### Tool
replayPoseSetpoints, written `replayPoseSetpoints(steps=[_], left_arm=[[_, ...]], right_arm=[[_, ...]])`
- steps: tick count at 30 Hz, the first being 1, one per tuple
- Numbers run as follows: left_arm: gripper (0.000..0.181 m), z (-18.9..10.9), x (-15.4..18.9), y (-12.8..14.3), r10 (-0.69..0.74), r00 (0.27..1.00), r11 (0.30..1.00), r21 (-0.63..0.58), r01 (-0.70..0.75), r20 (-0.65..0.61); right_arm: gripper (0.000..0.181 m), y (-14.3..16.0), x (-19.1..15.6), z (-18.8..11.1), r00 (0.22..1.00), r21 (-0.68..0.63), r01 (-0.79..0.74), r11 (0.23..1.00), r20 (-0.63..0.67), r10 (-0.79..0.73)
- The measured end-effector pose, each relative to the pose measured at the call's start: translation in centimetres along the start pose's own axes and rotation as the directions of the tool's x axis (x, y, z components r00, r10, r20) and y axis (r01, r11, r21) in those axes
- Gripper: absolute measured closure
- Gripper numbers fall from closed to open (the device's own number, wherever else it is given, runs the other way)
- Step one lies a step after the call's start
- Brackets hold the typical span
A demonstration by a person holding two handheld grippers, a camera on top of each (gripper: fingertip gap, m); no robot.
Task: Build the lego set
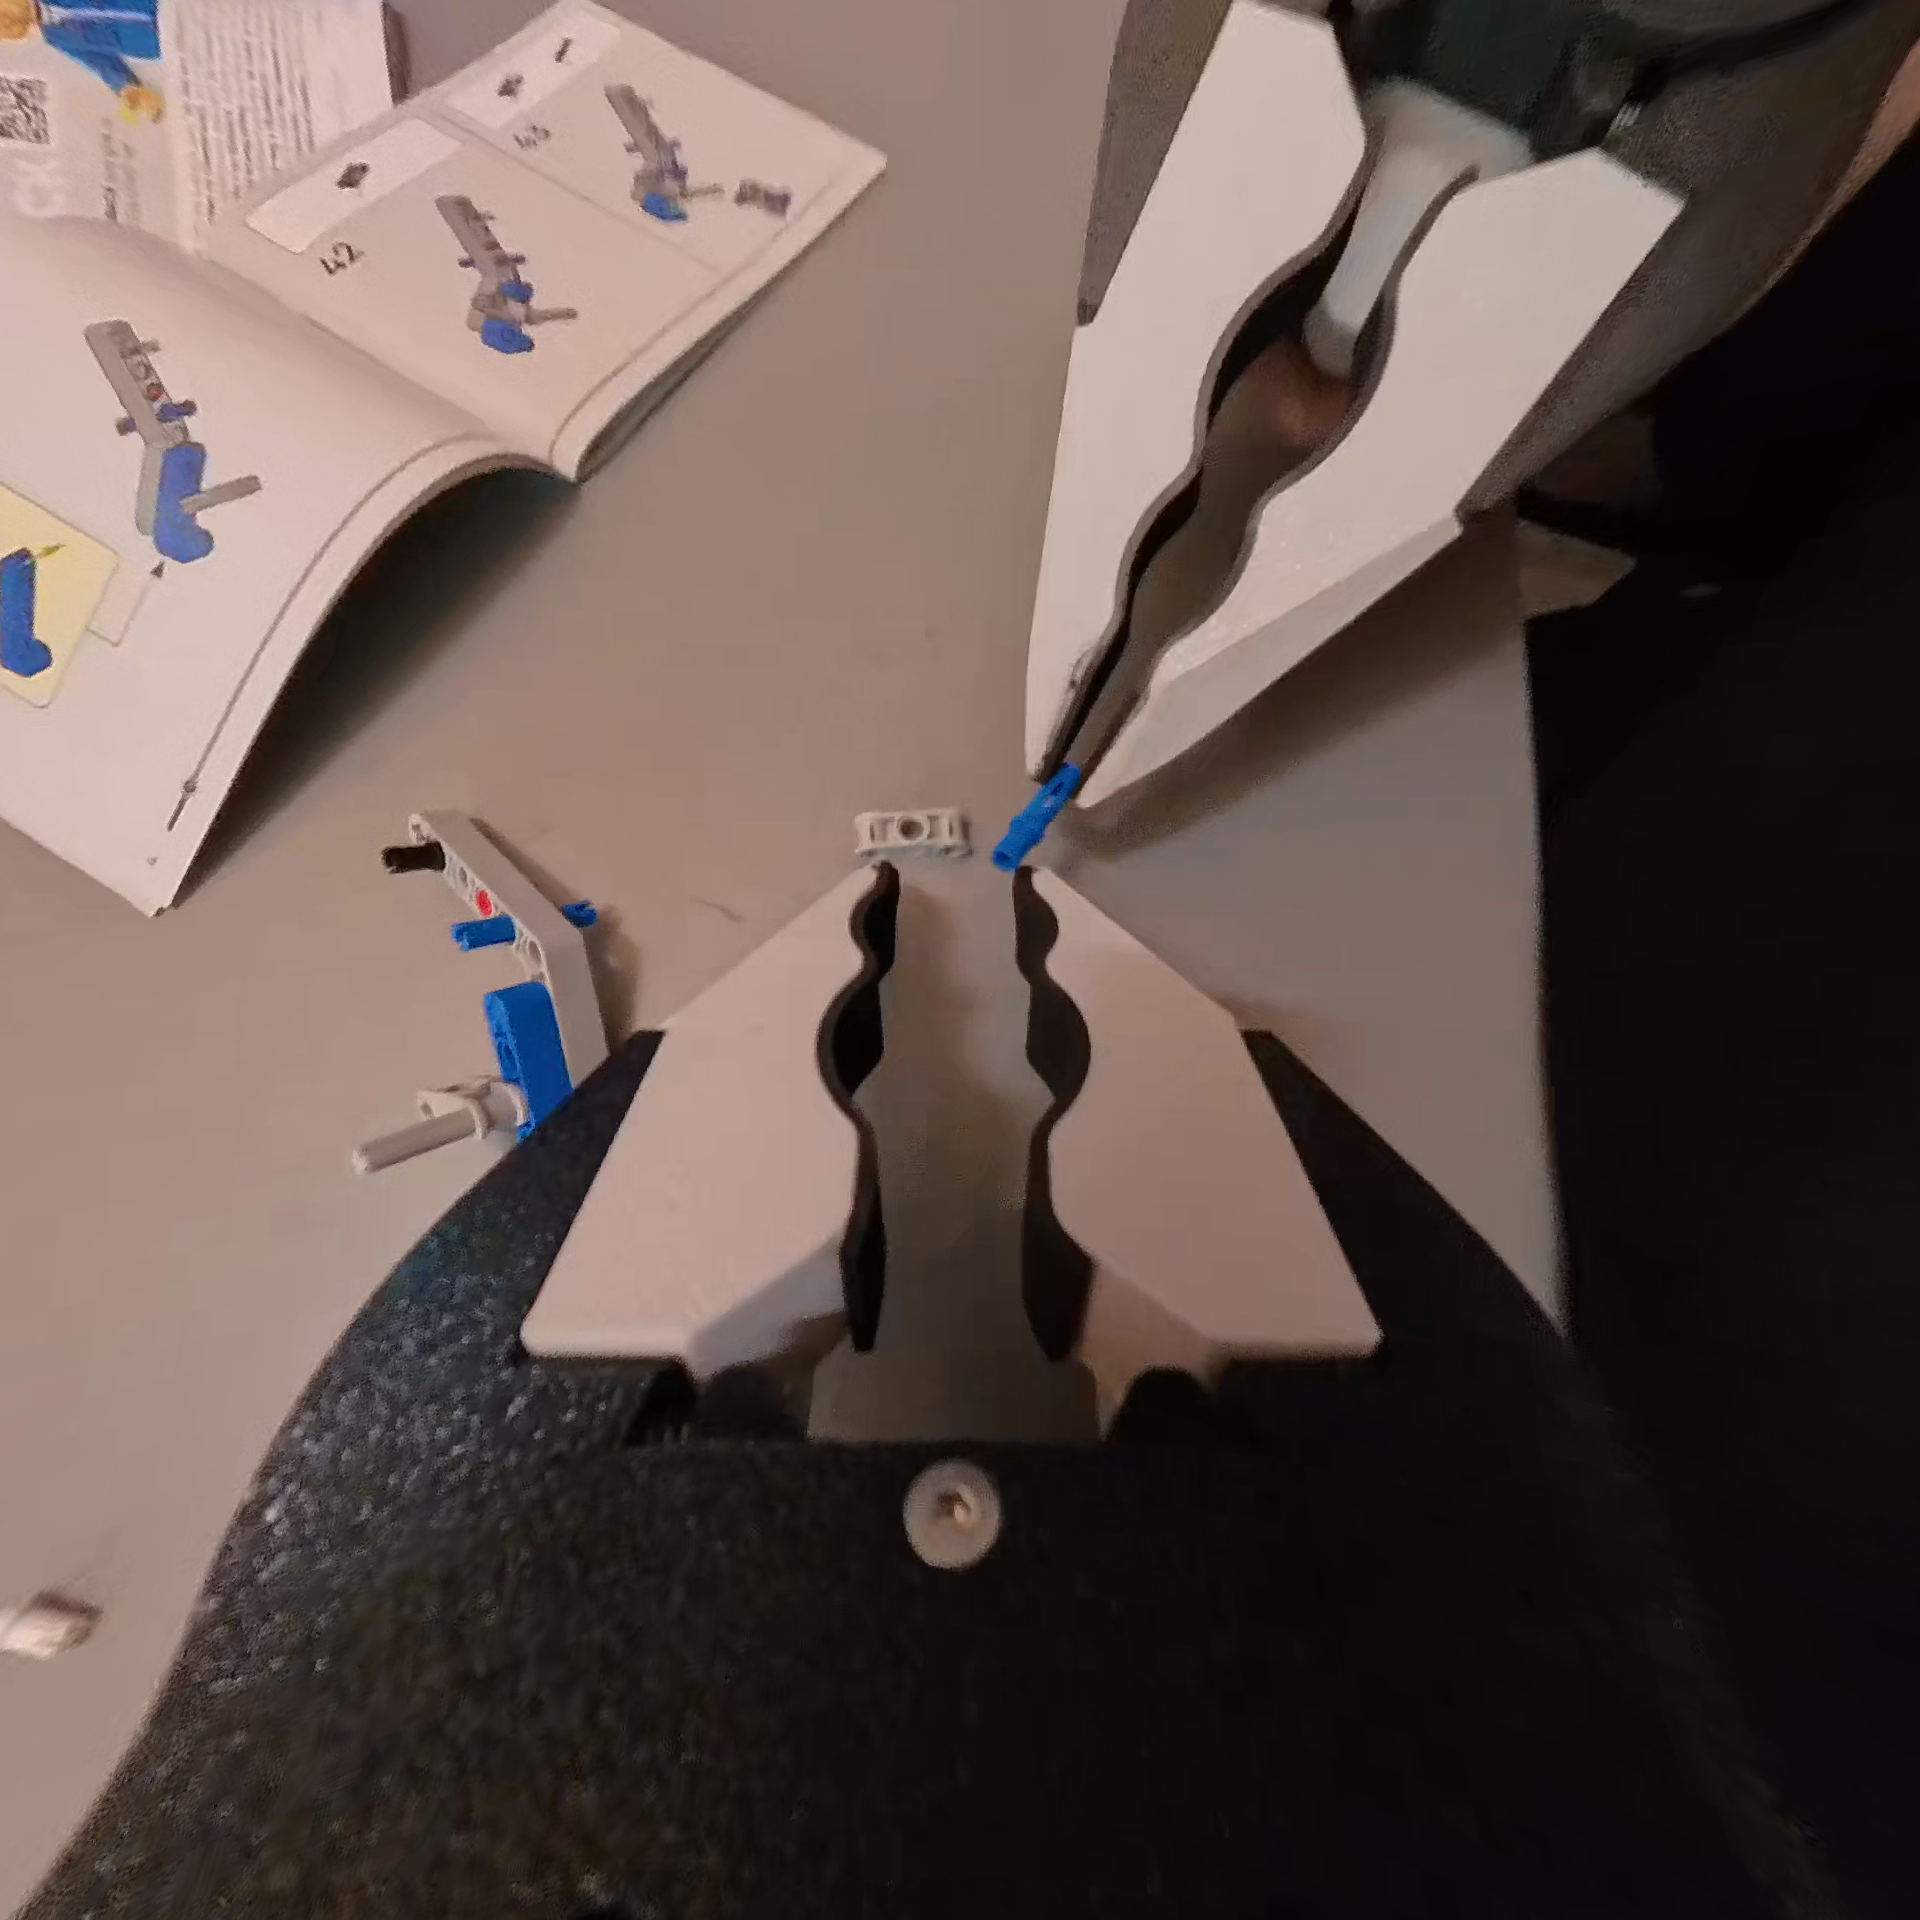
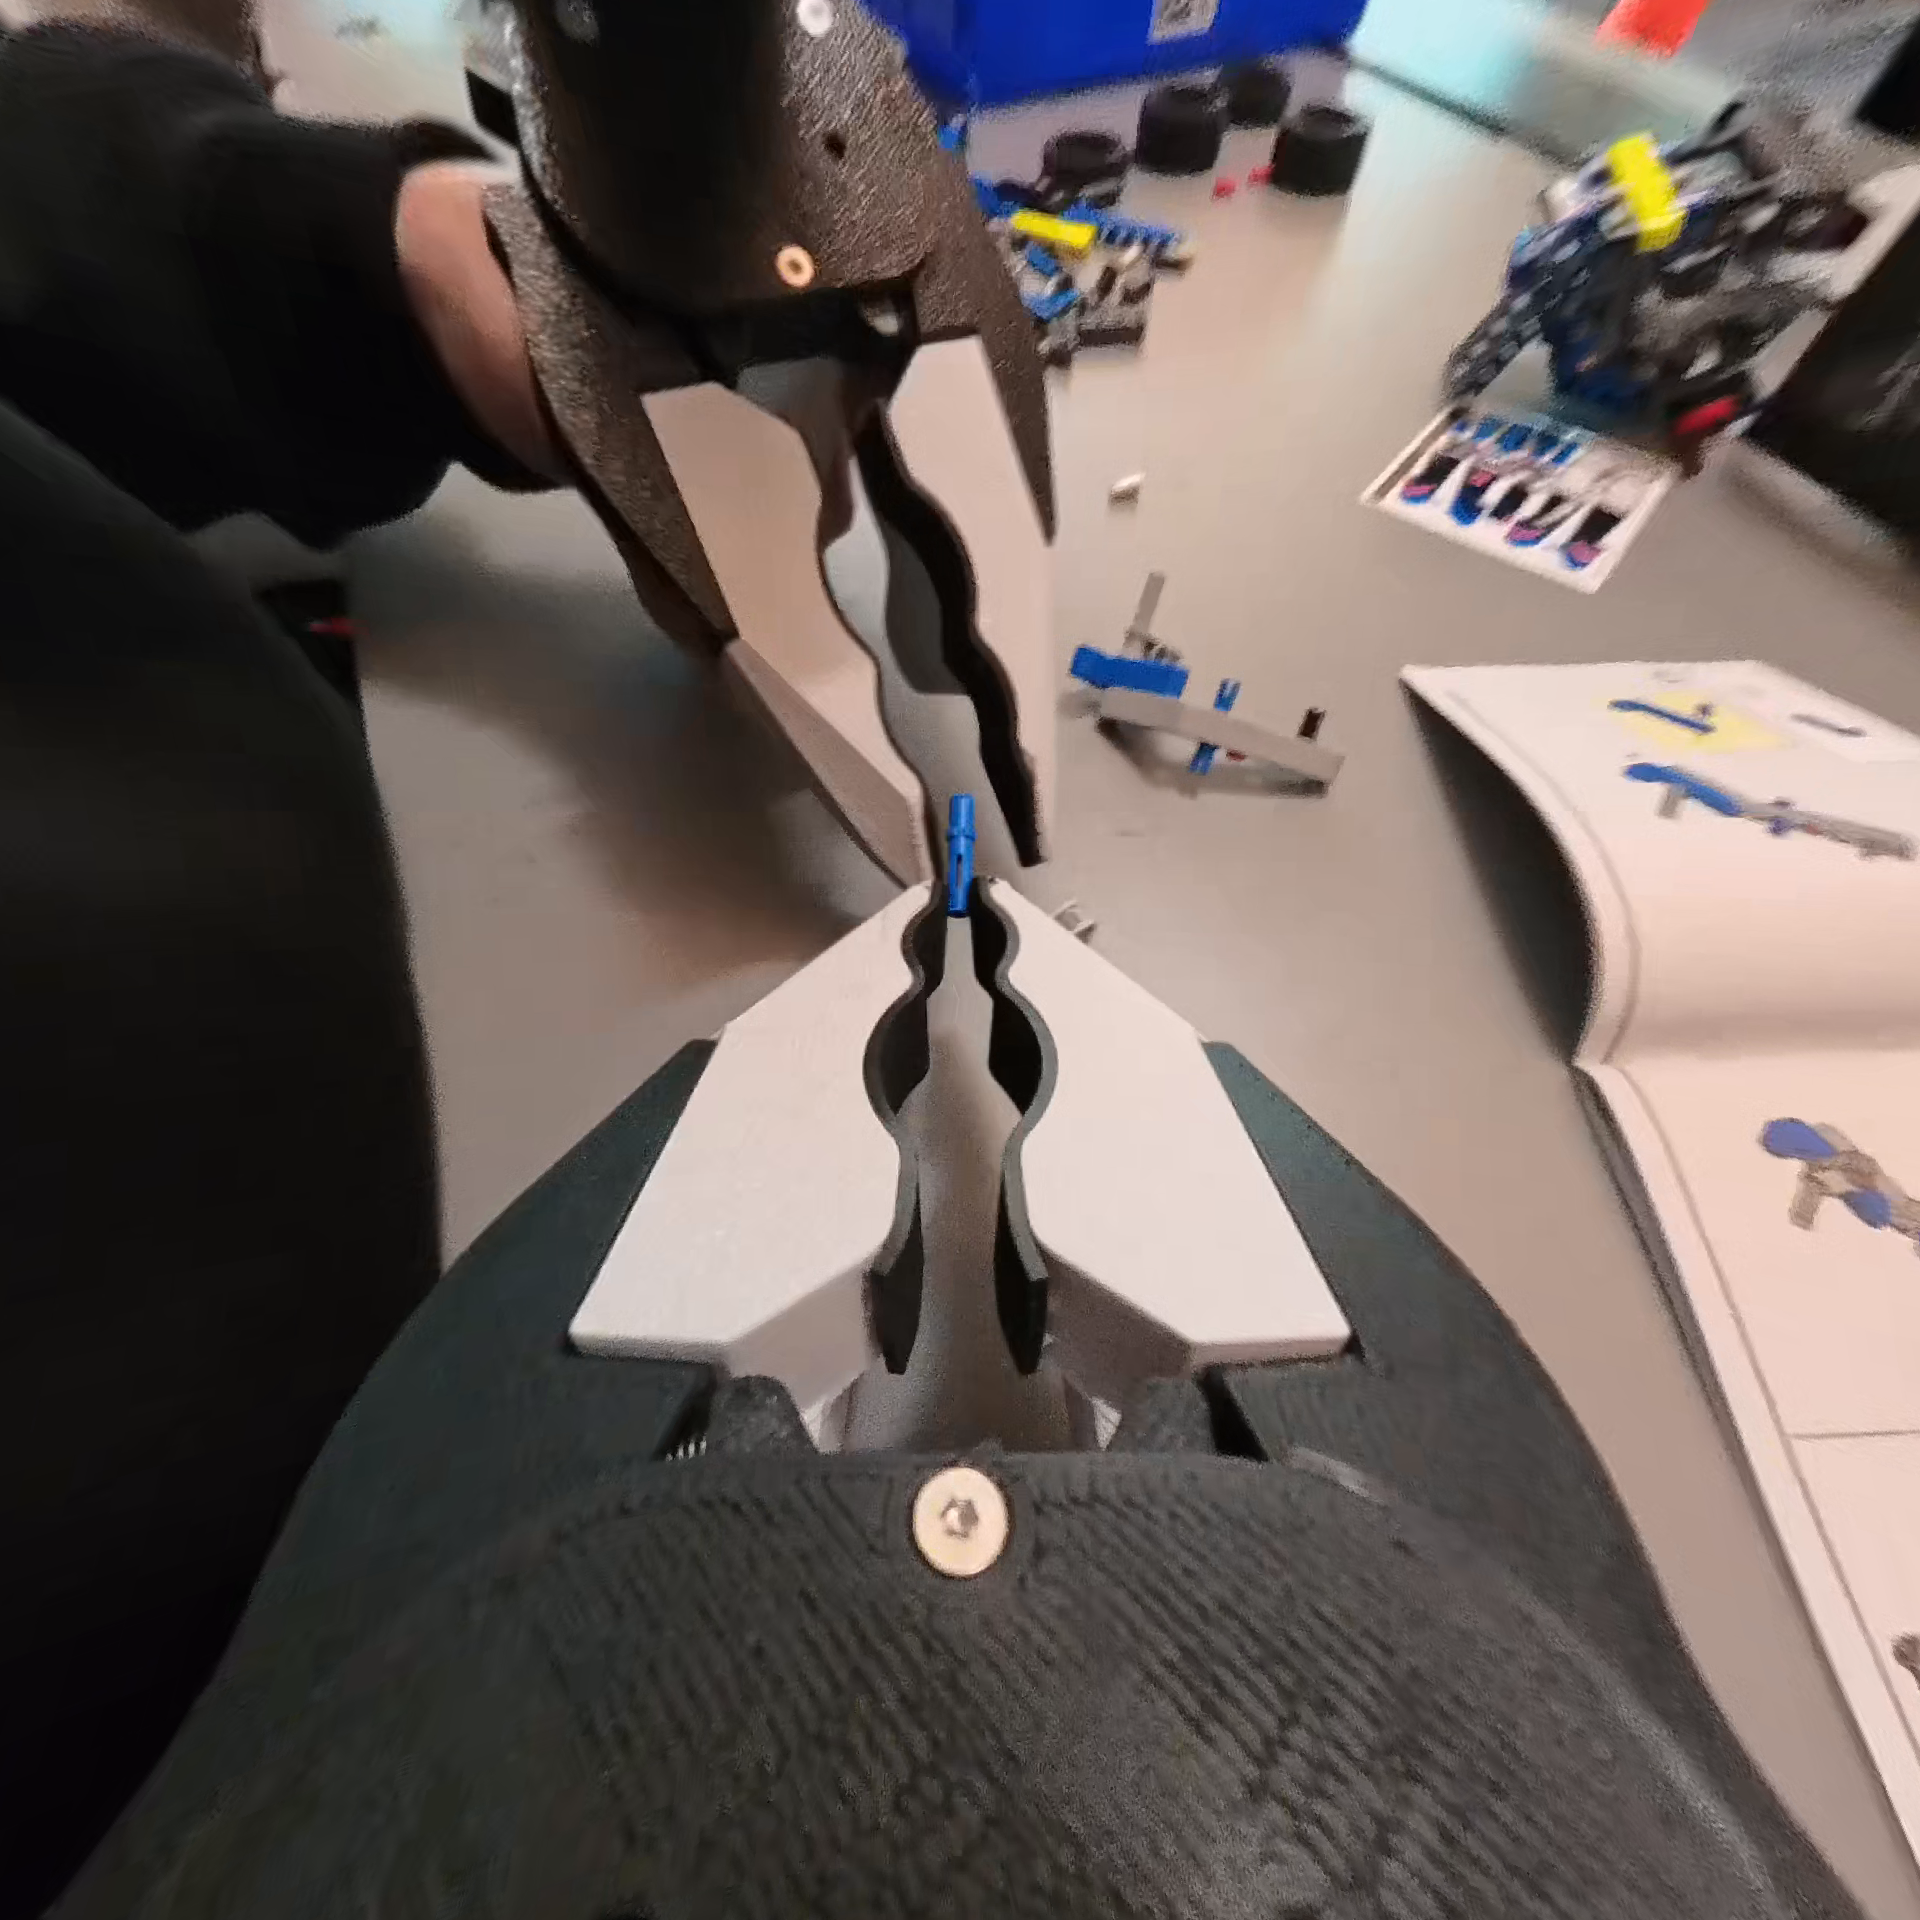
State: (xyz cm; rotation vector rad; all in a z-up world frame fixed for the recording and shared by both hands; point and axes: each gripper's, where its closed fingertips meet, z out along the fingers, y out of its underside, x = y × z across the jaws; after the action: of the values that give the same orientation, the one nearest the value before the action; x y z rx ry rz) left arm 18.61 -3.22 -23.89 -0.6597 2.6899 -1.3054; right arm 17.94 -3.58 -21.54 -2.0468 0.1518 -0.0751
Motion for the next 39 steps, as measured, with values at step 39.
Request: replayPoseSetpoints(steps=[39], left_arm=[[0.173, -1.7, 1.1, -4.3, -0.124, 0.983, 0.952, 0.265, 0.155, -0.133]], right_arm=[[0.179, -1.7, 0.5, -1.3, 0.976, 0.135, 0.203, 0.97, -0.108, -0.19]])
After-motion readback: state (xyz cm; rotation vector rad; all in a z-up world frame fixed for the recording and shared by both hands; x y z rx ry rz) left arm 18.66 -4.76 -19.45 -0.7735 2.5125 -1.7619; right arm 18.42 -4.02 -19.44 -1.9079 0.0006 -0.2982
